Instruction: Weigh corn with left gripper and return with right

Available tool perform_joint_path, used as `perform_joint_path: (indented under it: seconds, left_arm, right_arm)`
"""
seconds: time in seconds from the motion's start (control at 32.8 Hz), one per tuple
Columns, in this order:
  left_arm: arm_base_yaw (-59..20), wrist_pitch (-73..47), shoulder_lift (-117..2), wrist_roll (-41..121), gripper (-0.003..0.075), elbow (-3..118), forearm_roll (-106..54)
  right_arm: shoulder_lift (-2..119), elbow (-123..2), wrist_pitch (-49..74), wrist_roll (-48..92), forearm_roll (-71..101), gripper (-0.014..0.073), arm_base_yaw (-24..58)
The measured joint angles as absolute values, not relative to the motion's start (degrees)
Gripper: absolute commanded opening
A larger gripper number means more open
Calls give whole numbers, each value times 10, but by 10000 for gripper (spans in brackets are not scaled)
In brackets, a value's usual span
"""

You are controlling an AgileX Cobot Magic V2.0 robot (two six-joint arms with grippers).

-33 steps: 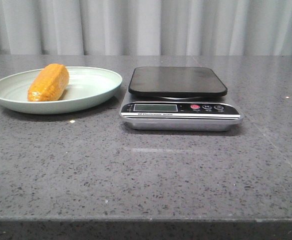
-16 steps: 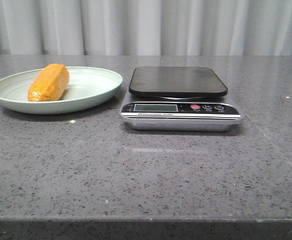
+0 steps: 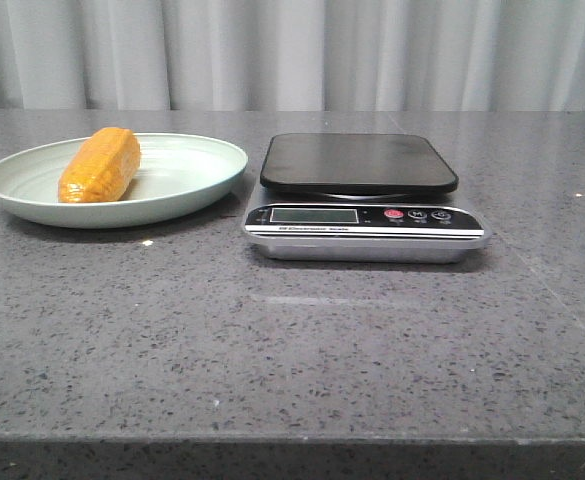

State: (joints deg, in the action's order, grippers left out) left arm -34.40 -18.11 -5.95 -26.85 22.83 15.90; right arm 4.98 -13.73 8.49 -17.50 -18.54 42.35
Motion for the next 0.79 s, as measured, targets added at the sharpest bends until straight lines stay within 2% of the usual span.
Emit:
perform_joint_path:
  seconds: [0.12, 0.34, 0.46, 0.64, 0.79]
  left_arm:
    - [-250, -170, -59, -261, 127, 213, 142]
    - [-65, -161, -48, -151, 127, 143, 65]
    - [5, -151, -18, -127, 127, 92, 55]
    - [72, -96, 3, -93, 127, 13, 46]
    - [81, -76, 3, -81, 127, -2, 44]
  right_arm:
    - [50, -137, 85, -175, -185, 171, 423]
    - [50, -137, 85, -175, -185, 171, 423]
    - [50, -137, 85, -175, -185, 171, 423]
    - [50, -137, 85, -175, -185, 171, 423]
    - [49, -137, 85, -175, -185, 171, 423]
